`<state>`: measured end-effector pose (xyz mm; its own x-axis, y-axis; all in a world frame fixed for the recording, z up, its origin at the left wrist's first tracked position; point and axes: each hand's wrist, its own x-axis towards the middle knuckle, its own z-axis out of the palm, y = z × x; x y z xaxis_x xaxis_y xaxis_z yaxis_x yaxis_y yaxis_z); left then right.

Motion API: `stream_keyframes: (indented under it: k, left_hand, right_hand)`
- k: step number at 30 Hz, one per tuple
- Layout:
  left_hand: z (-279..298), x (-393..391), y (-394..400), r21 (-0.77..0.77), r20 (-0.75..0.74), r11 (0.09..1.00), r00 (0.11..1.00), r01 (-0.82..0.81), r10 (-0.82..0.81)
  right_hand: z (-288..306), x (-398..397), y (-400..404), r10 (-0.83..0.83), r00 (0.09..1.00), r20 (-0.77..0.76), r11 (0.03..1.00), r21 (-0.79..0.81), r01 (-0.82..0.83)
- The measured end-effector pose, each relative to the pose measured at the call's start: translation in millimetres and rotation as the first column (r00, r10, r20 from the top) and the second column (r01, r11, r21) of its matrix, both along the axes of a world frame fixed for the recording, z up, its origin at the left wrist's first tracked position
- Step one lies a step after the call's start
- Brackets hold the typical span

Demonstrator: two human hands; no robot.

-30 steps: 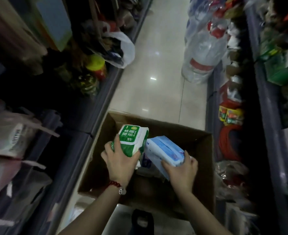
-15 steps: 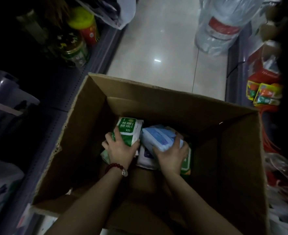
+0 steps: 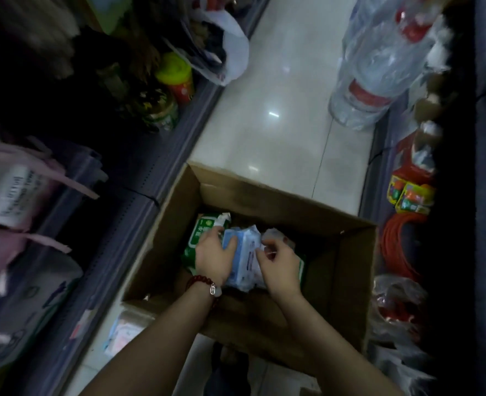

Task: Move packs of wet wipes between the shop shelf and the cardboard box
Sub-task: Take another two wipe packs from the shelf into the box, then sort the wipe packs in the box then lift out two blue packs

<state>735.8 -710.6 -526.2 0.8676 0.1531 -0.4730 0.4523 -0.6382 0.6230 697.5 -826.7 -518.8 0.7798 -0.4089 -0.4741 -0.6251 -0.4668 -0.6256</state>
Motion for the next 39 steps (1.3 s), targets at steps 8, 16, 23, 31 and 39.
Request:
stream_keyframes:
  k: [8, 16, 23, 31, 39]
  left_hand:
    - [217.0, 25.6, 72.5, -0.043, 0.227, 0.987, 0.960, -0.157, 0.163]
    - [407.2, 22.0, 153.8, -0.043, 0.543, 0.959, 0.799, -0.281, 0.259]
    - [524.2, -52.8, 222.5, -0.148, 0.718, 0.930, 0.610, -0.337, 0.336]
    - [566.1, -183.6, 322.9, -0.170, 0.764, 0.869, 0.495, -0.464, 0.414]
    - [541.6, -302.8, 400.5, -0.165, 0.724, 0.742, 0.431, -0.650, 0.539]
  right_hand:
    - [219.1, 53.7, 46.4, 0.129, 0.967, 0.220, 0.984, 0.096, -0.153]
    - [408.3, 78.2, 123.7, 0.283, 0.837, 0.468, 0.934, 0.063, -0.351]
    - [517.5, 32.9, 215.2, 0.405, 0.640, 0.653, 0.841, 0.009, -0.540]
    - [559.2, -68.5, 329.5, 0.527, 0.483, 0.700, 0.685, -0.014, -0.728]
    - [526.9, -162.6, 410.6, 0.638, 0.424, 0.643, 0.538, 0.021, -0.842]
